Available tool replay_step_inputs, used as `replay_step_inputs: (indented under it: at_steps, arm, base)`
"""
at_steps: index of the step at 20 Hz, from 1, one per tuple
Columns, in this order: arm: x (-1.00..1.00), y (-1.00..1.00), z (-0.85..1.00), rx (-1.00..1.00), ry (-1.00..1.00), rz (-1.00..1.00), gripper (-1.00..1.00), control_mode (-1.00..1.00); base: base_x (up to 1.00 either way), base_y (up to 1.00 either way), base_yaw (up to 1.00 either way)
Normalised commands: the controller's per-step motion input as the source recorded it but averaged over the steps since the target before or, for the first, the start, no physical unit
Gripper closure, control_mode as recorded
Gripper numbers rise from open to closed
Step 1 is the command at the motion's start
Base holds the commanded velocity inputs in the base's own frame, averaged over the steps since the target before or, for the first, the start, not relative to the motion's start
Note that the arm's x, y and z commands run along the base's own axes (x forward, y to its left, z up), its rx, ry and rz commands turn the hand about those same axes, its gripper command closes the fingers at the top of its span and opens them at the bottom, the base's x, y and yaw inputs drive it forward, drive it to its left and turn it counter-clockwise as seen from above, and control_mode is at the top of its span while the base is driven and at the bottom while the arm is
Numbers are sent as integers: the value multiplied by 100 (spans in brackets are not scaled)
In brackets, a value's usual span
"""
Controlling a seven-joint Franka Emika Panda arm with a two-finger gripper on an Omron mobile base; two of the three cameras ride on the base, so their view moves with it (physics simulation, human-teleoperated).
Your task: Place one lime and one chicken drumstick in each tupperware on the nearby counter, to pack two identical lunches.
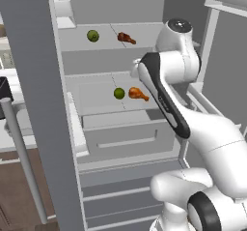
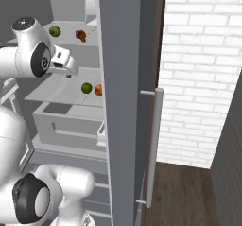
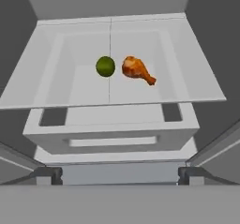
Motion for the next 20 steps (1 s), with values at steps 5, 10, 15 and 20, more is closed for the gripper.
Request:
replay_step_inputs:
  at_steps: [5,10,15,20]
  arm:
    - [47,22,88,9,-35,14,-100,-100]
    - [79,10,98,3,-31,19,-100,-100]
    - [52,26,22,-12,-31,9,-100,-100]
    - [66,27,21,-20,-19,4,-100,-100]
  base:
    - [0,0,0]
    - [0,0,0]
    - [0,0,0]
    - [0,0,0]
